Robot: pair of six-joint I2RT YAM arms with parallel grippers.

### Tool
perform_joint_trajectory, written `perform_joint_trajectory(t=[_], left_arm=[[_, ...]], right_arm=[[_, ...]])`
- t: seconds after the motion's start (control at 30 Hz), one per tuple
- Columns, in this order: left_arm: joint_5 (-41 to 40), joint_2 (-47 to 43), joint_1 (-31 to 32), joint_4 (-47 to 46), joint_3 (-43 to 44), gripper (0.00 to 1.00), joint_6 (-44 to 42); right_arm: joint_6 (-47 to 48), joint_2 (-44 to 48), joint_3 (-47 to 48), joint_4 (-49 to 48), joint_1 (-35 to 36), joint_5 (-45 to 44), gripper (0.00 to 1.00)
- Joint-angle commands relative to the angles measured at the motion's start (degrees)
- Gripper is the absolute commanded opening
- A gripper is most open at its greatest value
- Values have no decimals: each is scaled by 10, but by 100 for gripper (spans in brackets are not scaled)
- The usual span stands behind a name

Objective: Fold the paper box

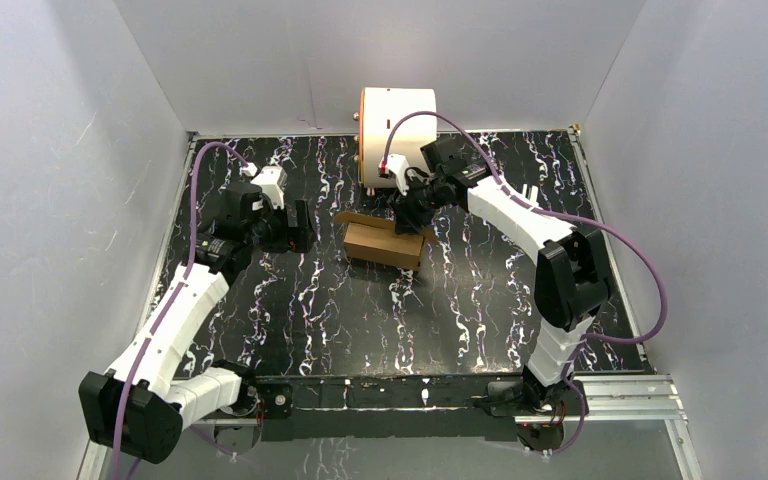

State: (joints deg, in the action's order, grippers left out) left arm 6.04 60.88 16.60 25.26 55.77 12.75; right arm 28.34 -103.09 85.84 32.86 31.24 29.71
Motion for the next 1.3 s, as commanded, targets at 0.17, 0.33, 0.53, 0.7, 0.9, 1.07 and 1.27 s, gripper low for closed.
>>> perform_joint_trajectory(t=[0.17, 0.33, 0.53, 0.7, 0.9, 1.07, 1.27], left_arm=[[41, 61, -3, -13, 26, 90, -40], [82, 113, -3, -13, 58, 90, -73], [118, 176, -3, -20, 101, 91, -123], [147, 241, -3, -20, 141, 91, -175], [179, 303, -3, -12, 202, 89, -200], [217, 344, -3, 0, 234, 86, -212], [247, 374, -3, 13, 250, 78, -212]], right_arm=[[-148, 147, -67, -94, 3, -126, 60], [-238, 234, -164, -138, 3, -229, 63], [-313, 294, -238, -158, 3, -260, 69], [-324, 277, -250, -144, 3, -256, 69], [-334, 252, -267, -179, 3, -238, 65], [-337, 240, -275, -200, 4, -243, 58], [-339, 226, -274, -206, 3, -247, 43]])
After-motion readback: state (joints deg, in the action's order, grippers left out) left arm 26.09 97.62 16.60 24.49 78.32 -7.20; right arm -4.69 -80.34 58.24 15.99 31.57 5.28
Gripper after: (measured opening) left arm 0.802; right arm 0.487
